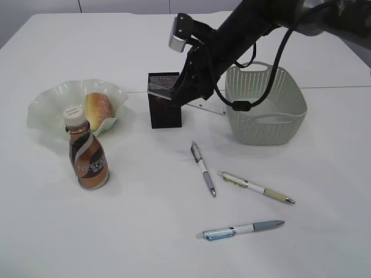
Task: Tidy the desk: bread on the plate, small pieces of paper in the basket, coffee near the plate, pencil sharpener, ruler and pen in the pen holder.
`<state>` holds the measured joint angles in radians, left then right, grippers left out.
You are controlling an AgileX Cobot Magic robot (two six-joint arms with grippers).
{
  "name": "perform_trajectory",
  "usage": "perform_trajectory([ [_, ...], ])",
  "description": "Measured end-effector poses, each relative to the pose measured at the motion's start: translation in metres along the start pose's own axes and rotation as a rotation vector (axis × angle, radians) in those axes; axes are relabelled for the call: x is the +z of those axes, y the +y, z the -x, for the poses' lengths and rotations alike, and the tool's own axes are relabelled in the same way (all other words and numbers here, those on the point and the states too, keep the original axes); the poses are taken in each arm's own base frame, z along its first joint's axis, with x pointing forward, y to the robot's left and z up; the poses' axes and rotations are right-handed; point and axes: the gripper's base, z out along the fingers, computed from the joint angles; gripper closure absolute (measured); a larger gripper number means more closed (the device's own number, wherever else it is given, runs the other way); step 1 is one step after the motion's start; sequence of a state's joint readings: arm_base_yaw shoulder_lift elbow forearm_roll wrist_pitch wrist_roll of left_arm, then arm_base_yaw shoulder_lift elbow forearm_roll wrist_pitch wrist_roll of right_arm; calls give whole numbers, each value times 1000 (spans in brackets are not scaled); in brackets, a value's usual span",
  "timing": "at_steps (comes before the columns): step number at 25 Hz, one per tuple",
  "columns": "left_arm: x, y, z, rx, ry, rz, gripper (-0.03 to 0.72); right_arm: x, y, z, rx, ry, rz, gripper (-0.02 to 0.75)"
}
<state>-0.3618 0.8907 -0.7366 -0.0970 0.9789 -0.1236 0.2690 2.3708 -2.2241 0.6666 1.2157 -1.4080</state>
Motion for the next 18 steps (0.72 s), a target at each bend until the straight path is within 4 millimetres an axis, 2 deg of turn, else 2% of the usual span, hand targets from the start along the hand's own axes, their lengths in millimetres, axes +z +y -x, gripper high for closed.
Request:
perform_trajectory([
  [8,0,-3,-1,-21,13,-30,370,-20,-12,2,-32,-259,-34,459],
  [14,0,-4,-2,-30,18,-44,370,-21,-25,6,-58,-366,-162,459],
  [18,0,-4,-2,-31,21,-44,370,-20,-34,10,-3,-491,-243,459],
])
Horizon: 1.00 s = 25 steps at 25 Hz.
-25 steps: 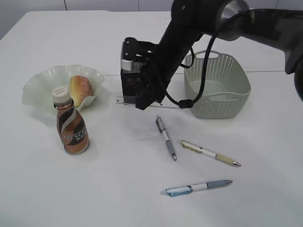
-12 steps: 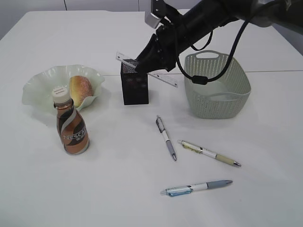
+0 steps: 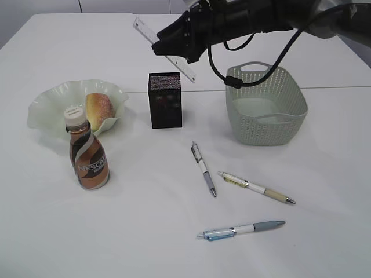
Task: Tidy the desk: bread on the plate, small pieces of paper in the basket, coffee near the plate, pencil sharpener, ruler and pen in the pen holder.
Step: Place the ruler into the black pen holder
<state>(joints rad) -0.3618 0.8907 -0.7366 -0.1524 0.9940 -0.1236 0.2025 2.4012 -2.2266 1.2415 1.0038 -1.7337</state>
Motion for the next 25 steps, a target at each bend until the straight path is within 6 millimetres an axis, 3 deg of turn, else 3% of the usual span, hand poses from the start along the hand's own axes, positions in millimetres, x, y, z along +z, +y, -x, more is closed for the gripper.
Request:
perform_trajectory([
  [10,0,-1,-1,-10,6,-15,370,18,-12,-24,191,-225,-120,459],
  [15,0,-2,-1,-14,7,-21,370,20,-16,-26,222,-293,-162,459],
  [25,0,-2,-1,-14,7,-21,370,30,-19,-50,260,-287,-196,459],
])
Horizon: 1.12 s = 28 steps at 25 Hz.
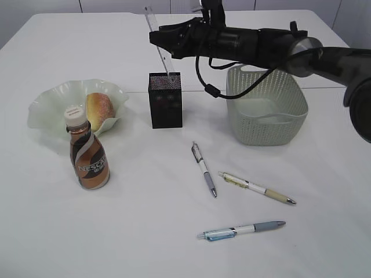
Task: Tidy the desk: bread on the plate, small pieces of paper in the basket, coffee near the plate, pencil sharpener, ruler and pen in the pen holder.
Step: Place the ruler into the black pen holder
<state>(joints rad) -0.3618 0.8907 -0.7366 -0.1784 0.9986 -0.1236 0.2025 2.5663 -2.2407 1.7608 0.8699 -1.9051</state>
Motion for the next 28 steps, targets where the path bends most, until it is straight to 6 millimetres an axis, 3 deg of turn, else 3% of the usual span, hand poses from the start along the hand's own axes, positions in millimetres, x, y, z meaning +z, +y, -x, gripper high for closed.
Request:
perform_trajectory([
  [23,0,0,0,0,0,0,370,1,-2,-7,2,14,-21,402],
  [28,0,0,0,0,0,0,370,1,-2,-7,72,11,-22,402],
])
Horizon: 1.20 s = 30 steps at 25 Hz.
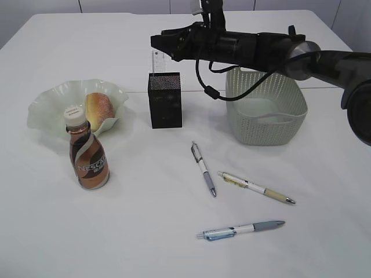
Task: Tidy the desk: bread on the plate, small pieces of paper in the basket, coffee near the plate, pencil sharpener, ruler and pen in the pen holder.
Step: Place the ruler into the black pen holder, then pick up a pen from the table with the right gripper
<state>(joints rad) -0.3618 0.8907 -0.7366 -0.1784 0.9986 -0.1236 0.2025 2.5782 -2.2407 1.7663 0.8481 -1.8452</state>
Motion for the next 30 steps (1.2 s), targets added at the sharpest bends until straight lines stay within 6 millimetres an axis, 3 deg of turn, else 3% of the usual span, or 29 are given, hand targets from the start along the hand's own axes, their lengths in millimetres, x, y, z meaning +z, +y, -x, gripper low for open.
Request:
perform_trajectory([
  [6,0,0,0,0,0,0,370,-6,-3,25,175,93,-105,402],
  [15,0,0,0,0,0,0,370,-25,19,55,430,433,-155,402],
  [24,0,0,0,0,0,0,370,-48,63,93,499,739,-121,402],
  [30,-1,0,1,3,-18,1,370,-72,69,122,517,829,-296,402],
])
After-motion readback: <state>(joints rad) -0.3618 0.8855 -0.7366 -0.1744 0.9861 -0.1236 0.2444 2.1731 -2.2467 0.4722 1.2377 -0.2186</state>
